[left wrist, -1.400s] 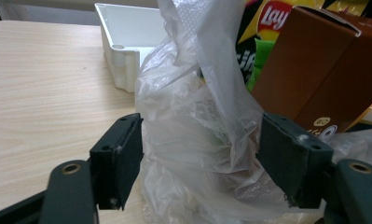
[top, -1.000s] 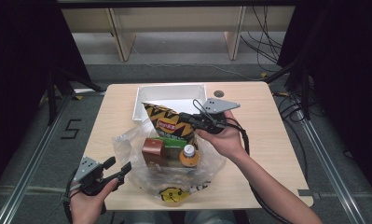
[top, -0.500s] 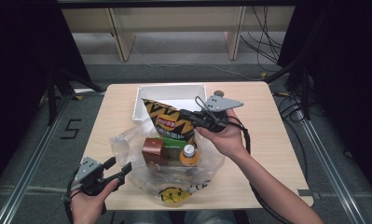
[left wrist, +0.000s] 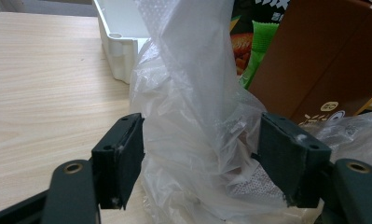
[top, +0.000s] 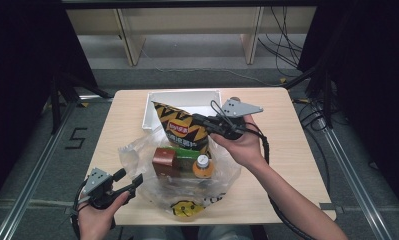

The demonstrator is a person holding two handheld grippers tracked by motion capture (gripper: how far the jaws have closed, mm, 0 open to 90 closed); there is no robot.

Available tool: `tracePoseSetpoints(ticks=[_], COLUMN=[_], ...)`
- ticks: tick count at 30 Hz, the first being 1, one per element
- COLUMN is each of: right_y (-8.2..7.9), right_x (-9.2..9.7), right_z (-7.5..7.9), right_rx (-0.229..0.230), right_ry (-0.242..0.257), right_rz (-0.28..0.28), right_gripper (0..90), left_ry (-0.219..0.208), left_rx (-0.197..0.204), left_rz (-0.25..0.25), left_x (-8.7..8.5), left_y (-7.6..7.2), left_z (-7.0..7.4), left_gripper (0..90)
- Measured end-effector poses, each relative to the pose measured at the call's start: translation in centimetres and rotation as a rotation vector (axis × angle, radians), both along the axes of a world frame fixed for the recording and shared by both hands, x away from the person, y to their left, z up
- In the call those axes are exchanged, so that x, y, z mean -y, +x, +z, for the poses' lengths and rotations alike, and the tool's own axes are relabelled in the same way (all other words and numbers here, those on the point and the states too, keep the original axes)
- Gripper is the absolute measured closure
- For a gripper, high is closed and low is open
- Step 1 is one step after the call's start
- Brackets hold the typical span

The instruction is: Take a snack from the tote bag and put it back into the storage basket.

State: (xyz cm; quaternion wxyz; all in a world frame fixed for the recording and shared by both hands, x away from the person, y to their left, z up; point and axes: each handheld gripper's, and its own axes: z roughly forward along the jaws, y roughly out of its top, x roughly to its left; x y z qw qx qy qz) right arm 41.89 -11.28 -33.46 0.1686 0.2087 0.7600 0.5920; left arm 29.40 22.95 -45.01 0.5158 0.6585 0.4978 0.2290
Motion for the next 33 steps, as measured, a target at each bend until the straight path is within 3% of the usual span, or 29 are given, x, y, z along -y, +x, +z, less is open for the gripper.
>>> tracePoseSetpoints(ticks=[17,20,22,23,24,25,26,28,29,33], right_y=[0.2,0.3,0.2,0.3,0.1,0.2,0.0,0.1,0.2,0.2], right_x=[-0.2,-0.1,-0.2,-0.1,-0.1,-0.1,-0.2,-0.2,-0.3,-0.3], right_z=[0.7,1.0,1.2,1.3,1.4,1.4,1.4,1.4,1.4,1.5], right_rx=[-0.006,0.02,0.006,0.027,0.007,0.029,0.007,0.014,0.017,0.018], right_ry=[0.019,0.016,0.023,0.022,0.03,0.03,0.038,0.041,0.045,0.048], right_rz=[0.004,-0.005,-0.001,-0.007,-0.013,-0.005,-0.017,-0.014,-0.01,-0.016], right_gripper=[90.0,90.0,90.0,90.0,90.0,90.0,90.0,90.0,90.0,90.0], left_ry=[0.003,0.003,0.002,0.003,0.004,0.004,0.002,0.003,0.002,0.008], left_rx=[0.003,0.002,-0.002,-0.002,-0.003,-0.002,-0.002,0.016,-0.001,-0.001], left_rz=[-0.013,-0.011,-0.011,-0.012,-0.013,-0.014,-0.013,-0.032,-0.017,-0.02], left_x=[0.2,0.2,0.3,0.3,0.3,0.3,0.4,0.3,0.4,0.5], left_y=[0.2,0.3,0.3,0.3,0.3,0.3,0.3,0.6,0.4,0.4], left_z=[-0.1,-0.1,-0.1,-0.2,-0.2,-0.2,-0.2,-0.3,-0.2,-0.3], left_gripper=[31.3,31.3,31.3,31.3,31.3,31.3,31.3,31.3,31.3,31.2])
